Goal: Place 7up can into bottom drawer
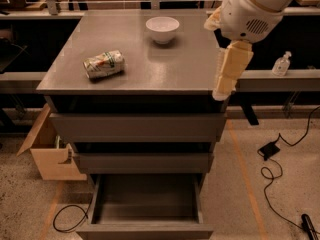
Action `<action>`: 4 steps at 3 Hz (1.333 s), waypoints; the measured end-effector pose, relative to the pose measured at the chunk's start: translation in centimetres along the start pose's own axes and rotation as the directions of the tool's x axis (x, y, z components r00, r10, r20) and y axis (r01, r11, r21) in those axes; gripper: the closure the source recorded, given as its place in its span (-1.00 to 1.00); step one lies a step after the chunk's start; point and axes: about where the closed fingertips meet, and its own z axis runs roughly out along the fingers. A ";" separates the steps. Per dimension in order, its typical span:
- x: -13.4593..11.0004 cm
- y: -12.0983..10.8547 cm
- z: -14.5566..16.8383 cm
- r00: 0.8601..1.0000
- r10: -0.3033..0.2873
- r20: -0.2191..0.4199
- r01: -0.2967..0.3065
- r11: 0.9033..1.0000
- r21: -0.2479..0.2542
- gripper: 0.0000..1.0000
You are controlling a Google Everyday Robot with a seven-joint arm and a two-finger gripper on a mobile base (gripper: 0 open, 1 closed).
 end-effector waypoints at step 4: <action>-7.9 -8.1 8.2 0.976 -0.116 0.183 0.109 0.993 0.046 -1.00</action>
Offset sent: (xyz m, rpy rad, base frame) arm 0.0358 0.0430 -0.0009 0.0165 -0.0371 0.0542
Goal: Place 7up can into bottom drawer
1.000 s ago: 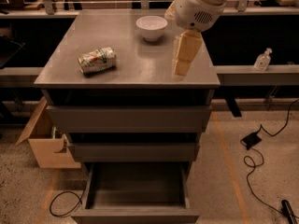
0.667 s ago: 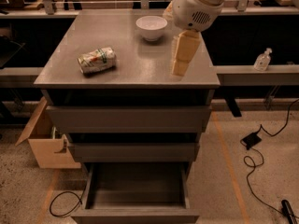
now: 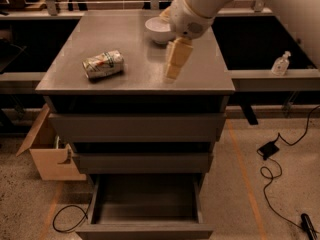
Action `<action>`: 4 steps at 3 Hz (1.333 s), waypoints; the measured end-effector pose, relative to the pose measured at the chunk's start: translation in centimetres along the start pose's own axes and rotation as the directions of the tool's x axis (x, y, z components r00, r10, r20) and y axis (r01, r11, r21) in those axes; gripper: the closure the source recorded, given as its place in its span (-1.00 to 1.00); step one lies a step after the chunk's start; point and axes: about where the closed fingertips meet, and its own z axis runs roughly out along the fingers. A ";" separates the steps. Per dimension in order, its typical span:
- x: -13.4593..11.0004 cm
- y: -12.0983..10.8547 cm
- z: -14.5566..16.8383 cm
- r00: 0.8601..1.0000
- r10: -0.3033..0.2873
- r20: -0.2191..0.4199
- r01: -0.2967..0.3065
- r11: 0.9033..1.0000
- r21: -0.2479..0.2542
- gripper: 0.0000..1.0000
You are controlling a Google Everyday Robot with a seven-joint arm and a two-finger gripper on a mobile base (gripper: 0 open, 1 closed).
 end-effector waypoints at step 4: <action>-5.2 -8.0 12.4 0.988 -0.149 -0.029 0.147 0.987 -0.058 -1.00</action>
Offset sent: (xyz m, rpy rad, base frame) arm 0.1073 0.0970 -0.0458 -0.0629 -0.0412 0.1199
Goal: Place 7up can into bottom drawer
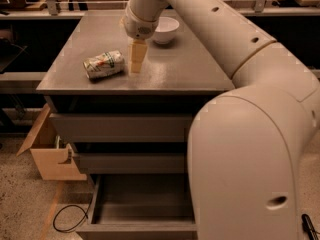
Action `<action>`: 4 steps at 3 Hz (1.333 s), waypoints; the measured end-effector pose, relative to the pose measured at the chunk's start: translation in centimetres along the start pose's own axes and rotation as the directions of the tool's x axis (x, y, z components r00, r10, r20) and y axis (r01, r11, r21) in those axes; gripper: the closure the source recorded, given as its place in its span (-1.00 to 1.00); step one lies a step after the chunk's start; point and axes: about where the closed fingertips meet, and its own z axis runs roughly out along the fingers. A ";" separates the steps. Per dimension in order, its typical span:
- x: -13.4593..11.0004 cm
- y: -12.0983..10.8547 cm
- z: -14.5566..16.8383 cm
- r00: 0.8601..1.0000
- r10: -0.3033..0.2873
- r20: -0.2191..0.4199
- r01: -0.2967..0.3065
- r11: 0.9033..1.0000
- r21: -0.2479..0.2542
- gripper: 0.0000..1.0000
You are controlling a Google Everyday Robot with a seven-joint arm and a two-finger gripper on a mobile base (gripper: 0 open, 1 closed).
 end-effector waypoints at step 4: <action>-3.7 -0.9 5.5 0.987 -0.136 -0.088 0.125 0.985 -0.119 -1.00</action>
Offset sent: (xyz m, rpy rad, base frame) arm 0.0072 0.0517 -0.0035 -0.1292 -0.0187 0.1028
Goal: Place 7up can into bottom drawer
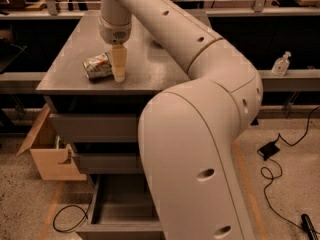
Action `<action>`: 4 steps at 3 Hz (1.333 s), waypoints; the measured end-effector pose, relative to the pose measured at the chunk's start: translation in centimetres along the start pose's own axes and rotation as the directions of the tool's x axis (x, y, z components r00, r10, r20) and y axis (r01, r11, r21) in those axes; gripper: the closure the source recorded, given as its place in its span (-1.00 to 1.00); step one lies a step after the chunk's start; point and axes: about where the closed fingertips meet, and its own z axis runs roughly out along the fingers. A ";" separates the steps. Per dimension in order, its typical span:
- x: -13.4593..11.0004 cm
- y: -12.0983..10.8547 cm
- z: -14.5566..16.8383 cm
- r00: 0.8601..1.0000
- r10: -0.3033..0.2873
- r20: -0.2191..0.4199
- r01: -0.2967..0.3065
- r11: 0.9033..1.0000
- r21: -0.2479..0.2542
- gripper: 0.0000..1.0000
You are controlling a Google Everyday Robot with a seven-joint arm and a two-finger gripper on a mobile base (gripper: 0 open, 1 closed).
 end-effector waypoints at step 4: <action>-0.3 0.2 1.2 0.995 0.008 0.096 -0.005 1.000 -0.027 0.31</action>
Offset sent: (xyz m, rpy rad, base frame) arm 0.0064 0.0032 -0.0106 0.0274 0.0589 0.0170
